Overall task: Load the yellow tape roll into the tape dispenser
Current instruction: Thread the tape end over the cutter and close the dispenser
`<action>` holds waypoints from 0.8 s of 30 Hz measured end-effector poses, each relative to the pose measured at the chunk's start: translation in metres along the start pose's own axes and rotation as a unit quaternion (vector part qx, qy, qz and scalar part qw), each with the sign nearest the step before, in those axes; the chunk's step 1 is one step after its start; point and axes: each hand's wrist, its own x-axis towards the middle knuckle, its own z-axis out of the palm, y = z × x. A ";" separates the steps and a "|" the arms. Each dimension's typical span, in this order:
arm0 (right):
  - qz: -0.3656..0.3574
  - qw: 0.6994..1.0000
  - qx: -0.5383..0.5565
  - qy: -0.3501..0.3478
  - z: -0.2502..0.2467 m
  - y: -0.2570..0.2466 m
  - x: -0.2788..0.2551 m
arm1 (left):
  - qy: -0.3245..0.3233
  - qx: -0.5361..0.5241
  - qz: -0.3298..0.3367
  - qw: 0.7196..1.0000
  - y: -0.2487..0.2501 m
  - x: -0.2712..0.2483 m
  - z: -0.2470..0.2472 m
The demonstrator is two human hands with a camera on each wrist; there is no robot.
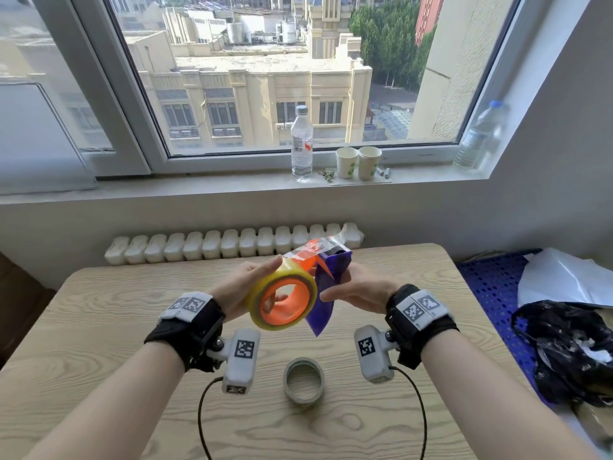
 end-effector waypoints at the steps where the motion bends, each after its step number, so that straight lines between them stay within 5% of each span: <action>1: -0.003 1.000 0.011 -0.001 0.001 0.000 0.000 | -0.005 -0.008 -0.005 1.000 0.000 -0.001 0.000; 10: 0.014 0.998 -0.003 0.058 0.011 0.000 0.005 | -0.037 -0.045 -0.039 0.998 0.001 -0.003 0.008; 15: 0.011 0.994 -0.017 0.109 0.012 0.002 0.006 | 0.067 0.071 -0.020 0.995 0.007 0.005 0.001; 17: 0.009 0.988 -0.022 0.150 0.012 0.005 0.010 | 0.141 0.159 0.027 0.977 0.007 0.010 0.000; 20: 0.013 0.972 -0.017 0.234 0.012 0.008 0.018 | 0.247 0.304 0.121 0.912 0.002 0.015 -0.004; 22: 0.017 0.958 -0.009 0.287 0.013 0.008 0.025 | 0.251 0.397 0.175 0.865 -0.002 0.016 -0.003; 24: 0.020 0.942 -0.001 0.335 0.014 0.007 0.031 | 0.198 0.452 0.194 0.848 -0.007 0.015 0.003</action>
